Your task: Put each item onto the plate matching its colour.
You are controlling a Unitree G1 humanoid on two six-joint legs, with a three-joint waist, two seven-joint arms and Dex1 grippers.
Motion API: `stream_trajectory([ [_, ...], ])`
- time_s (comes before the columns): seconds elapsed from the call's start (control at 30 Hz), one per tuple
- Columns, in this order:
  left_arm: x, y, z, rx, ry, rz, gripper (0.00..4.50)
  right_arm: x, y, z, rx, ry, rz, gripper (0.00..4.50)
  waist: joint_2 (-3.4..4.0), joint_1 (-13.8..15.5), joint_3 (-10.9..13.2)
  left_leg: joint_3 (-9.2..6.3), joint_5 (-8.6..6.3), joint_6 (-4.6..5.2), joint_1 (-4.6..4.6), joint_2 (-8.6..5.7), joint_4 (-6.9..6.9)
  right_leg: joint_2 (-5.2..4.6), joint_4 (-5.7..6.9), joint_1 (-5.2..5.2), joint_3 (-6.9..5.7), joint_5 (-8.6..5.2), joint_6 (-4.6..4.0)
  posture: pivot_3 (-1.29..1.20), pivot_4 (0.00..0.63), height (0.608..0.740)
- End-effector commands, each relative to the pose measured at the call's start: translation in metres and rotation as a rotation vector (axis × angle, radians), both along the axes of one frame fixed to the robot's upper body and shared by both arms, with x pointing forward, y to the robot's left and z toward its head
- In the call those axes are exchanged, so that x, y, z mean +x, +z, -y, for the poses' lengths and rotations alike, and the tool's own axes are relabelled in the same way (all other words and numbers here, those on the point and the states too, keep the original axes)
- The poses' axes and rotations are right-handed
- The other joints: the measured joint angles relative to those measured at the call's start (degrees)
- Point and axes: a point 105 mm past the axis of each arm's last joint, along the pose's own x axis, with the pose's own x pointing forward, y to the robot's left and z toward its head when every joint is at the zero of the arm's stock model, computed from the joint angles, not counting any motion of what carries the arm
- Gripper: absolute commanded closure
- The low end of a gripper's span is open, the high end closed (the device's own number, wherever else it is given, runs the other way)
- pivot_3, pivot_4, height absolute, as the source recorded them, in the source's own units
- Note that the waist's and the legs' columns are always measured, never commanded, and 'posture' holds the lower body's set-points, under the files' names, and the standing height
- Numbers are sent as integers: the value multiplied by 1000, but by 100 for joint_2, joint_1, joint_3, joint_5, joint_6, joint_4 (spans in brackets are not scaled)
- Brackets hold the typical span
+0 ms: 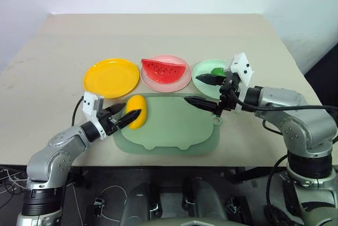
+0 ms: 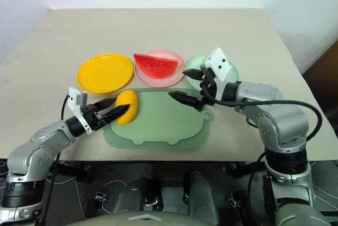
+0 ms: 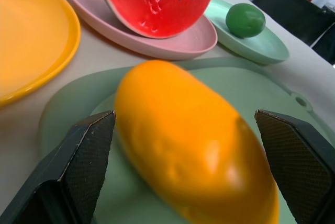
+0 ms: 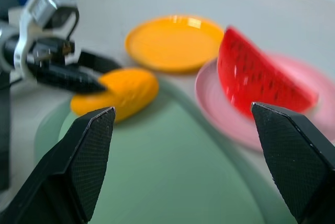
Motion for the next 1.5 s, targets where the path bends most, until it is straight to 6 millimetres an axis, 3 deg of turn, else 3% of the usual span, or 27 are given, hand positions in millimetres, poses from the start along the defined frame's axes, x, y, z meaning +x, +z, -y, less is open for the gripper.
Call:
stream_trajectory([
  [0.03, 1, 13, 9, 13, -20, 46, 0, -8, -1, -4, -8, 31, 61, 70, 0, 48, 0, 1, 0, 0, 0, 0, -3, 0, -4, 0, 0, 1, -2, 0, 150, 696],
  [0.27, 5, 6, 14, 56, -28, -15, 0, -10, -19, -6, -59, 46, 66, 70, 0, 85, 0, 0, 1, -1, 0, -1, -5, 1, -10, 2, 0, 5, -12, 0, 150, 696],
  [0.57, 10, -3, 23, 119, -7, -97, 0, -3, -17, -6, -59, 30, 88, 70, -1, 87, -1, -2, 1, -1, 4, -1, -4, 2, -14, 10, -1, 4, -8, 0, 150, 696],
  [0.77, 8, -7, 20, 110, -27, -115, 1365, 0, -18, -3, -63, 16, 93, 0, -1, 86, -1, -2, 1, -1, 4, 0, -4, 3, -13, 10, -1, 7, -13, 0, 150, 696],
  [0.9, 10, -6, 13, 96, -8, -96, 1391, -1, -19, -3, -58, 28, 89, 0, -1, 85, -1, -2, 1, -1, 4, -1, -4, 3, -13, 9, -1, 8, -16, 0, 150, 696],
  [1.3, 31, 63, -46, 118, 214, 183, 1391, -10, -21, -13, 49, 62, 102, 0, -2, 96, 0, -3, 1, -1, 1, -1, -4, 1, -15, 8, -3, 7, -15, 0, 150, 696],
  [1.5, 63, 78, -60, 164, 316, 164, 1391, -9, -22, -17, 49, 70, 93, 0, -3, 93, -1, -2, 1, -1, 1, -2, -4, 3, -18, 12, -4, 10, -15, 0, 150, 696],
])
